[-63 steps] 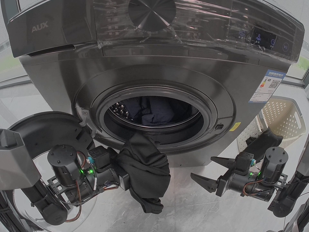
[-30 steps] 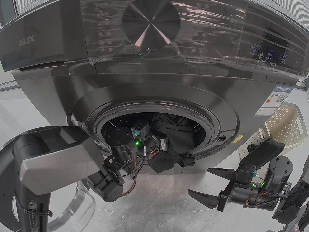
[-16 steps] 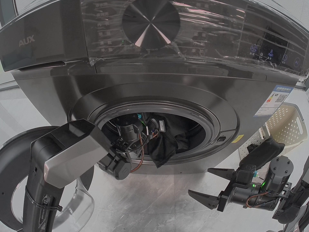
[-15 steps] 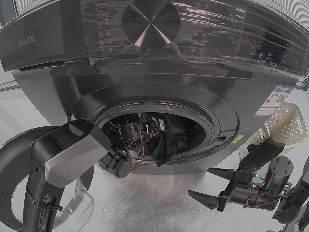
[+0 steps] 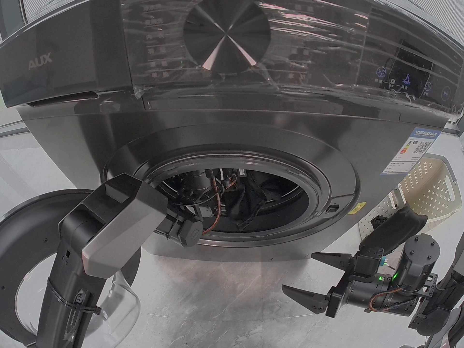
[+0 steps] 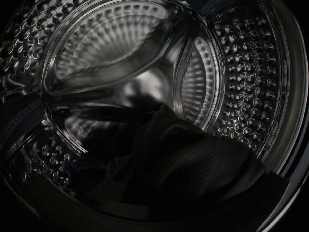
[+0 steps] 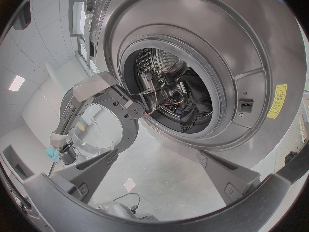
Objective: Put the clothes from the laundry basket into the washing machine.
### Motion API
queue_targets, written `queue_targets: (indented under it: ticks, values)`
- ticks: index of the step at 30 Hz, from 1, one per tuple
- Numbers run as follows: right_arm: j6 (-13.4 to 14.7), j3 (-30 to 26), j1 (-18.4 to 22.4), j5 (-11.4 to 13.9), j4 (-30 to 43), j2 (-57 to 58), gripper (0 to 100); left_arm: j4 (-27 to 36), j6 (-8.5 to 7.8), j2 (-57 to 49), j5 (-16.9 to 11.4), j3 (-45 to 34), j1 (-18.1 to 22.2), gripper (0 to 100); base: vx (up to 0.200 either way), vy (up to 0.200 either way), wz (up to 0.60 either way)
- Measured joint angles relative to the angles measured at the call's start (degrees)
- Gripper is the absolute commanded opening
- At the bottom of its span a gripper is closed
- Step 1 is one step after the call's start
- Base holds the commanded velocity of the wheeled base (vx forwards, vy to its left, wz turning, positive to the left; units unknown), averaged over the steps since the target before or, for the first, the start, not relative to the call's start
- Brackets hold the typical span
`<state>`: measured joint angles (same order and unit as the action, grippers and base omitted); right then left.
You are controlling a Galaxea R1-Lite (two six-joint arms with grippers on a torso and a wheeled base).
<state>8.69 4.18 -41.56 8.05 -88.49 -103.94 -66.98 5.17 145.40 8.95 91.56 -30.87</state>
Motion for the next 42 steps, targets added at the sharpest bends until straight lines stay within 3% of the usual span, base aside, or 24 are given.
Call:
queue_targets:
  ticks: [8,17,18,25,35,41,42]
  values:
    - [0.00,0.11,0.05,0.02,0.00,0.02,100,5.06,2.52,-4.11,-0.57,-9.95,-0.85,100,0.000,0.000,0.00]
    - [0.00,0.13,0.00,0.02,0.02,-0.02,100,12.26,3.58,-9.24,-5.07,-18.86,-2.49,100,0.000,0.000,0.00]
    - [0.00,0.13,-0.02,0.02,0.00,-0.04,100,12.26,3.61,-9.24,-5.16,-18.86,-2.62,0,0.000,0.000,0.00]
    - [0.00,0.17,-0.04,0.05,0.00,-0.20,100,12.04,3.89,-7.08,-4.17,-13.67,-2.71,0,0.000,0.000,0.00]
    - [0.01,0.22,0.00,0.10,0.00,-0.34,100,11.14,5.58,-1.05,2.57,3.75,-1.00,0,0.000,0.000,0.00]
    - [0.01,0.26,0.00,0.11,0.00,-0.56,100,10.79,6.16,1.54,4.46,9.59,0.33,0,0.000,0.000,0.00]
    - [0.01,0.26,0.00,0.11,0.00,-0.59,100,10.76,6.21,1.71,4.53,9.59,0.35,100,0.000,0.000,0.00]
